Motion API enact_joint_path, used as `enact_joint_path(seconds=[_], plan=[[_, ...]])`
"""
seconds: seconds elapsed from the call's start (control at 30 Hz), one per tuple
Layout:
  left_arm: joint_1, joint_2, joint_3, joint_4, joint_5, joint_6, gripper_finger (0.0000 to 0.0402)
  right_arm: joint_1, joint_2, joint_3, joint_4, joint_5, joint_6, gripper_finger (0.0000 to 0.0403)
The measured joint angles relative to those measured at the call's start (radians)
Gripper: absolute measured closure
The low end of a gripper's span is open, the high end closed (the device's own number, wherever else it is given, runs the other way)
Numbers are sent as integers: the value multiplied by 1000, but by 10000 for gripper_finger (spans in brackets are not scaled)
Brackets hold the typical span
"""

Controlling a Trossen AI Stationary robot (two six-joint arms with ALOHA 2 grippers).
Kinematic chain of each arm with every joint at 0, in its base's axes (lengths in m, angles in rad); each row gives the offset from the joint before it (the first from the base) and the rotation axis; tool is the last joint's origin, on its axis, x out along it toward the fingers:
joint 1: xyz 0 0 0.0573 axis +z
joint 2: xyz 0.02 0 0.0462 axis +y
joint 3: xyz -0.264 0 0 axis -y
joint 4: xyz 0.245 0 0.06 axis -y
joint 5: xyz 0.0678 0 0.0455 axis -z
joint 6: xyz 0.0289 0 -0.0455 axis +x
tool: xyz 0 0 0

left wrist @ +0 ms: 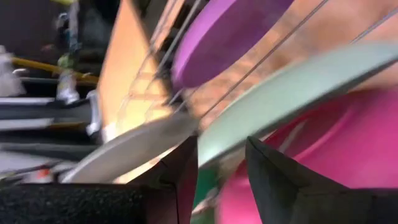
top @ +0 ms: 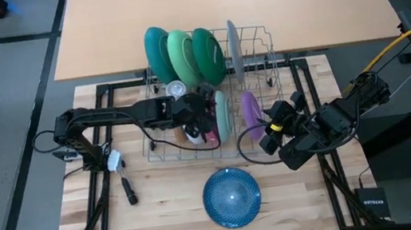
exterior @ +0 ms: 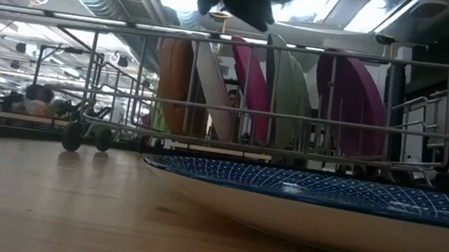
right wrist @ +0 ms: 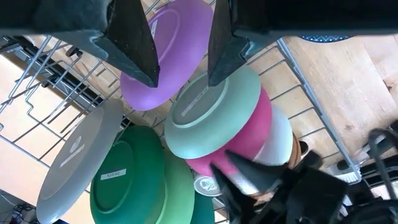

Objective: Sort dishes
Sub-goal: Adjust the plates in the dish rack

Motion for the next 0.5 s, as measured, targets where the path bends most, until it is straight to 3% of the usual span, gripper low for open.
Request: enact_joint_path(seconds=[0.2,0.5], plan=[[1,23,-1,34,204,-9,276,0,0,0,0,0,0,259],[-12,71,2,300,238,57,276,0,0,0,-5,0,-3,259]])
